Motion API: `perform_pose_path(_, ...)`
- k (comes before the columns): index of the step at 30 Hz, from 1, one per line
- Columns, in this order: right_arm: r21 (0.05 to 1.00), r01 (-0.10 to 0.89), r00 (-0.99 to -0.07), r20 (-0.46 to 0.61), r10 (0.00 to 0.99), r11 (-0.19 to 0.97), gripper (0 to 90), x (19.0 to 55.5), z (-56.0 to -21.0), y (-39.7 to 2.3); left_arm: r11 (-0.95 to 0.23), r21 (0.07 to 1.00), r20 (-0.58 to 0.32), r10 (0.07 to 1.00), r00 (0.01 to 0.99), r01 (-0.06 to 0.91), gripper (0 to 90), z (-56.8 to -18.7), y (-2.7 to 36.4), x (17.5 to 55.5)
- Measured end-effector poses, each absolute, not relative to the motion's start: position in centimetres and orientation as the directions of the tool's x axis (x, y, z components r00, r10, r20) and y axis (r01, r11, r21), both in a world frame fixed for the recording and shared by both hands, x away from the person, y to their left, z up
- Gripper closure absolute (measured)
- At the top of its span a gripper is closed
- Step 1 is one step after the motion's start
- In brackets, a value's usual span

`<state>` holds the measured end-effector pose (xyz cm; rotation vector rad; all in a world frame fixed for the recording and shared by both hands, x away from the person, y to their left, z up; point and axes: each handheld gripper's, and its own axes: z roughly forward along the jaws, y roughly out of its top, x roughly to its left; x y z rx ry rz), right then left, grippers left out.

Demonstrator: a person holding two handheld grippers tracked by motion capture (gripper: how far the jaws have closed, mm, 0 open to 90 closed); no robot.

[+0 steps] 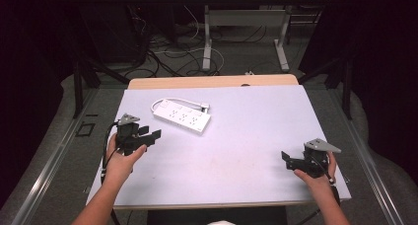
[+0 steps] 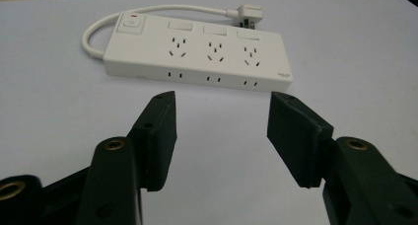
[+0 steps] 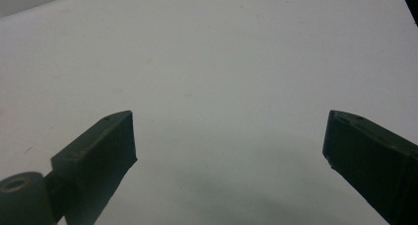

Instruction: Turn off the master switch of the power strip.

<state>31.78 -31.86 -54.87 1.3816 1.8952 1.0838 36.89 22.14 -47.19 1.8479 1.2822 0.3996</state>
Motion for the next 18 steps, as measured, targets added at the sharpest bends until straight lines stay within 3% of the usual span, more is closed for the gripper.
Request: perform_pose_path(18, 0.850, 0.505, -0.321, 0.024, 0.947, 0.149, 5.6, 31.8, -54.9, -31.8, -0.128, 0.748, -0.215, 0.882, 0.420, 0.652, 61.7, -45.7, 21.2, 40.0)
